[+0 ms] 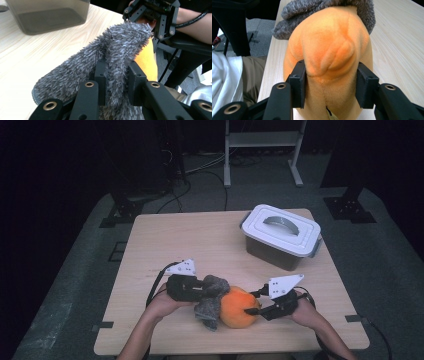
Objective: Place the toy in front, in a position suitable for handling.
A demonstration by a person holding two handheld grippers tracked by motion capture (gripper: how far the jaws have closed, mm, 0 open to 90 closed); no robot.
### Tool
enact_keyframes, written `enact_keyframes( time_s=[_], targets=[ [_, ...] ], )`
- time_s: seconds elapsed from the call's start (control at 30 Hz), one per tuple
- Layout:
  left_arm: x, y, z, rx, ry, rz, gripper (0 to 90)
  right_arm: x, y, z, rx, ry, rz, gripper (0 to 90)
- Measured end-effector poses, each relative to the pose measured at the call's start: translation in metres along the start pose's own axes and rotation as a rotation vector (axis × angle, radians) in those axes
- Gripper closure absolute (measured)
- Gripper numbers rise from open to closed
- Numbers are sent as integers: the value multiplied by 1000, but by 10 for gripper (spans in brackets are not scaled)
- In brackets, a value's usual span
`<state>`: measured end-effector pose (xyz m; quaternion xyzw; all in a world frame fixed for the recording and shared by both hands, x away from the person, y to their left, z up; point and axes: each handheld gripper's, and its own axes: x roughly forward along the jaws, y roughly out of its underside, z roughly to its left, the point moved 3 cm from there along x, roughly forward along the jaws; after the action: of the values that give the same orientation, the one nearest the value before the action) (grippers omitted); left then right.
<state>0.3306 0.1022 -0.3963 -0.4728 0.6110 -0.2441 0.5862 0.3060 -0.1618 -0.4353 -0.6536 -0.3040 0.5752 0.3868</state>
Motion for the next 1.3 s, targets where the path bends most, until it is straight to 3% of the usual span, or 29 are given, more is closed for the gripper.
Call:
enact_keyframes(
  time_s=[0.27, 0.4, 0.63, 0.8, 0.93, 1.2, 1.3],
  targets=[
    [11, -25, -14, 57, 41, -4, 736, 6, -6, 6, -36, 3, 20, 502],
    [24, -32, -19, 105, 34, 59, 736, 13, -12, 10, -66, -3, 35, 502],
    [19, -19, -14, 78, 19, 89, 737, 8, -11, 10, -89, 13, 55, 509],
    [15, -11, -16, 54, 46, 74, 741, 7, -12, 5, -67, 13, 59, 504],
    [17, -8, -19, 34, 75, 56, 743, 6, -12, 1, -46, 18, 75, 447],
    [26, -15, -27, 49, 129, 67, 742, 4, -6, 1, 12, 2, 94, 431],
    [30, -22, -29, 60, 125, 63, 742, 5, -6, 4, -14, -8, 92, 456]
  ],
)
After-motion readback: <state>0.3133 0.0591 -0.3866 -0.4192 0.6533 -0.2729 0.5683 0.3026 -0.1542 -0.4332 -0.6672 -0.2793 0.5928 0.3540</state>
